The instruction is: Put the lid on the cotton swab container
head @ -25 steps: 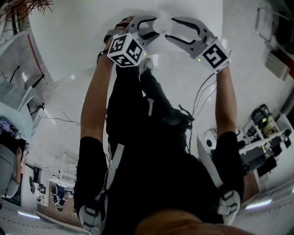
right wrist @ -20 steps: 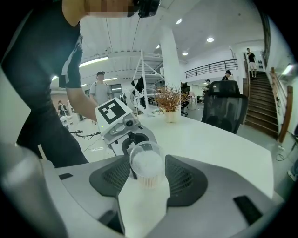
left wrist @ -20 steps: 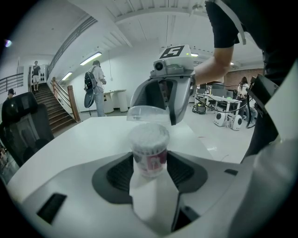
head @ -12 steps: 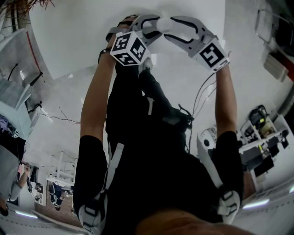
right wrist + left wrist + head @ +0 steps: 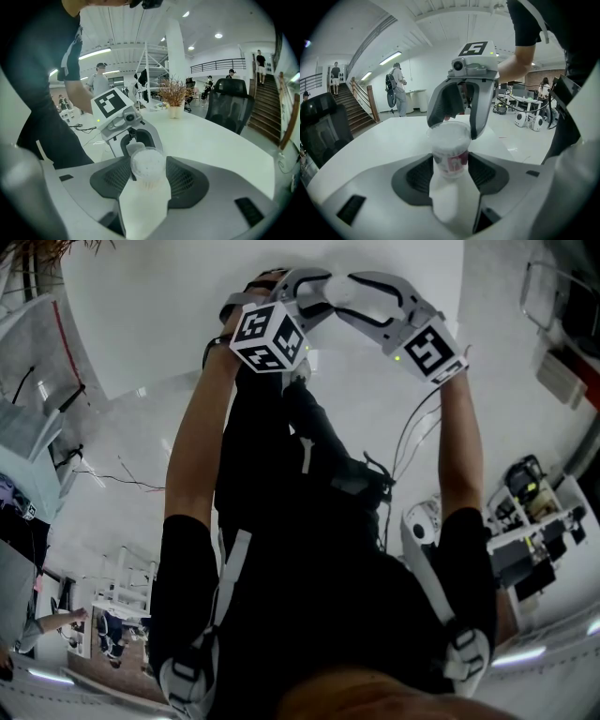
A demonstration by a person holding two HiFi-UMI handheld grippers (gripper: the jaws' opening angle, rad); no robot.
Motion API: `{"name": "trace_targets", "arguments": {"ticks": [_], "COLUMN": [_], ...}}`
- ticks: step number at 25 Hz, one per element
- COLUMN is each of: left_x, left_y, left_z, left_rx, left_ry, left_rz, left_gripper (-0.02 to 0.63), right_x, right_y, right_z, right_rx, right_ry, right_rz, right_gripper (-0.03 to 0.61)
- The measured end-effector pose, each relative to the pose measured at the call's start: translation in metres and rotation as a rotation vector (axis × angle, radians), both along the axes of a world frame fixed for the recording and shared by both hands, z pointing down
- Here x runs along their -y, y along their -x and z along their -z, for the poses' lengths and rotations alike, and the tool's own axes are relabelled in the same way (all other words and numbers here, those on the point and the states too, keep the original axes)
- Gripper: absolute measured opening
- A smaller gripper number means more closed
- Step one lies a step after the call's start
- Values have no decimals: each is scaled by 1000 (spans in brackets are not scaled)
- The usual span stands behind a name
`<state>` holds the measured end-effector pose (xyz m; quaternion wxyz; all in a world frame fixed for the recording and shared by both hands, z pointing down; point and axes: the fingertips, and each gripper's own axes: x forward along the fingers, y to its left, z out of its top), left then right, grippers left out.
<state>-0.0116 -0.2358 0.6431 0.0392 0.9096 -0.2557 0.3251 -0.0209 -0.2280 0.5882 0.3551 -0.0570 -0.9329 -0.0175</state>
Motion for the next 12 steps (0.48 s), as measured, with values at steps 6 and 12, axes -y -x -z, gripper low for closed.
{"name": "trace_targets", "arguments": {"ticks": [6, 12], "left_x": [0, 0], "left_y": [-1, 1], "left_z": [-1, -2], "left_rx": [-3, -1], "left_ry": [4, 6], "left_rz": [4, 12], "left_gripper": [229, 229], "right_x": [1, 0], "right_y": [0, 2], "right_z": [-2, -4], "right_rx": [-27, -52], "right_ry": [-13, -25], "right_rz": [-5, -10], "right_gripper": [222, 222]}}
